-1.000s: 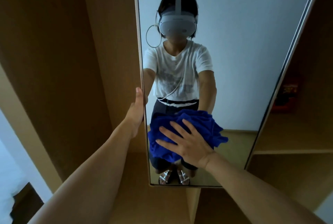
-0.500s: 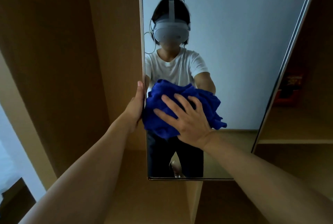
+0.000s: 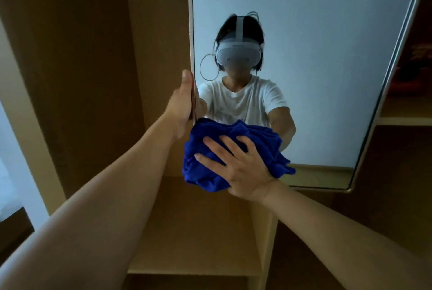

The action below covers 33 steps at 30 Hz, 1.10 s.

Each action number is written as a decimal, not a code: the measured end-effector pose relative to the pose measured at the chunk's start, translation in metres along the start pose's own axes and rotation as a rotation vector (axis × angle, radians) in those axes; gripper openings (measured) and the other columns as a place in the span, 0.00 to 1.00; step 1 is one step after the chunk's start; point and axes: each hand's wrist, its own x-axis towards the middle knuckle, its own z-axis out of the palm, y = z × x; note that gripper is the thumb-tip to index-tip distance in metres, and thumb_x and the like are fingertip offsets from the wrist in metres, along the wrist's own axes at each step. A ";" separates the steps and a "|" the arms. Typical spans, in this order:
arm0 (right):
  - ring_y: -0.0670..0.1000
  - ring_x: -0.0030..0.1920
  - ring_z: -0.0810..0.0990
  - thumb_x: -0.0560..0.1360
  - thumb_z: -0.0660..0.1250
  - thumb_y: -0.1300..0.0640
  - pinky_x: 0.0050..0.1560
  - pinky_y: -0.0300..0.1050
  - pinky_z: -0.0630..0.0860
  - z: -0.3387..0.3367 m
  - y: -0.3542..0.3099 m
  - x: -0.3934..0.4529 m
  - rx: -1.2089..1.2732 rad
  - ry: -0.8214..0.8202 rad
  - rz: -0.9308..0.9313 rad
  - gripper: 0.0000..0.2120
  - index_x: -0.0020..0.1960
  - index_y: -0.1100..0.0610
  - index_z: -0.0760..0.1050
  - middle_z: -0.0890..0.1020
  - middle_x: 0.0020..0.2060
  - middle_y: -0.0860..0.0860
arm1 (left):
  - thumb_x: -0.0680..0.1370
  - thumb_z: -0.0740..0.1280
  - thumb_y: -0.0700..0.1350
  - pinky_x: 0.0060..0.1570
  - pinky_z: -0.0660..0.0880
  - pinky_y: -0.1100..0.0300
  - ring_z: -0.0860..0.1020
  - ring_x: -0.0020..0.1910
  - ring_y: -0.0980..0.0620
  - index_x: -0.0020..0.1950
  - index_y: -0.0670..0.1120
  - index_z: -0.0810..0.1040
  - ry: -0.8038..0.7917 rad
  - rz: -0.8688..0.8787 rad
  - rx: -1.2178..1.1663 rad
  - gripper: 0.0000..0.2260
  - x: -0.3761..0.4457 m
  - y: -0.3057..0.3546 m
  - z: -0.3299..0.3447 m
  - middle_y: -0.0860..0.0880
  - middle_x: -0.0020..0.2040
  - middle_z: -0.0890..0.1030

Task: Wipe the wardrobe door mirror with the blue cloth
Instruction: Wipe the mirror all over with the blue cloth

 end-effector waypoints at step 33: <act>0.54 0.65 0.72 0.76 0.65 0.49 0.60 0.52 0.70 0.056 -0.055 -0.043 -0.271 0.149 -0.090 0.33 0.76 0.43 0.54 0.65 0.74 0.48 | 0.79 0.51 0.61 0.41 0.77 0.64 0.79 0.34 0.63 0.38 0.53 0.71 0.316 0.332 -0.097 0.19 0.006 -0.065 0.028 0.55 0.33 0.76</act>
